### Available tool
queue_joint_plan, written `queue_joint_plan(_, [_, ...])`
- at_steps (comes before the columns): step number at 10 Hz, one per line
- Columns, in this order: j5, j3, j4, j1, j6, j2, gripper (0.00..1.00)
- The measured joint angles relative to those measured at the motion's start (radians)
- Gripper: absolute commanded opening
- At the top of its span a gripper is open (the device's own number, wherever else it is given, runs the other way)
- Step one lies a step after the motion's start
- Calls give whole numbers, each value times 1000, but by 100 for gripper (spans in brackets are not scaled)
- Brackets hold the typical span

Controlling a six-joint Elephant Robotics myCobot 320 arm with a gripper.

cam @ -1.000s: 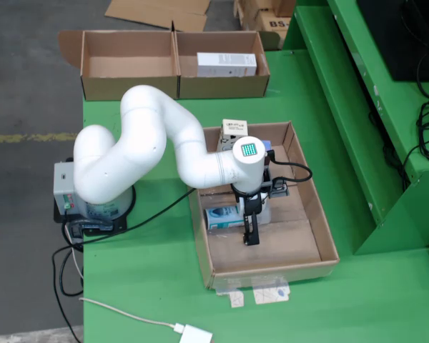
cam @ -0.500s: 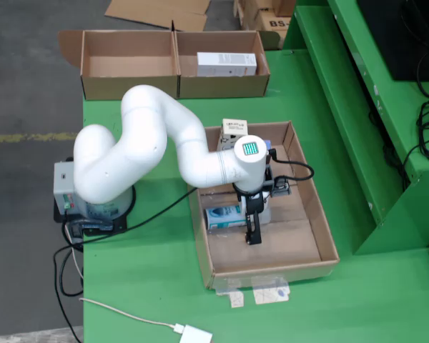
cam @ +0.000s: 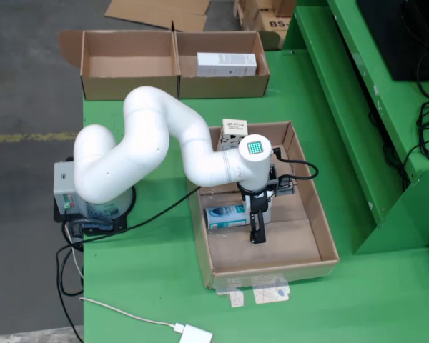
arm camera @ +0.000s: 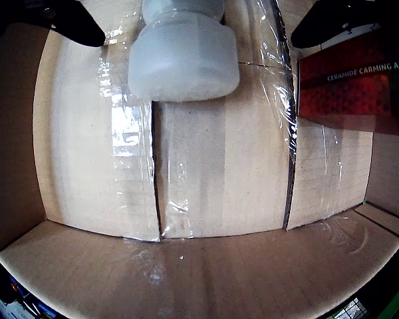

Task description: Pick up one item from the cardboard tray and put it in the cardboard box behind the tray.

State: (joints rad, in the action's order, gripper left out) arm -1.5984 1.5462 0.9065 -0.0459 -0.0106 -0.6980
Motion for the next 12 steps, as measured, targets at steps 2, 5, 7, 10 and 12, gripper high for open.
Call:
queue_joint_plan(2, [0, -23, -12, 2, 0, -8, 100])
queue_joint_plan(5, [2, -52, -28, 2, 0, -23, 100])
queue_joint_plan(7, [2, -52, -28, 2, 0, -23, 100])
queue_joint_plan(10, [2, -52, -28, 2, 0, -23, 100])
queue_joint_plan(12, [2, -52, -28, 2, 0, -23, 100])
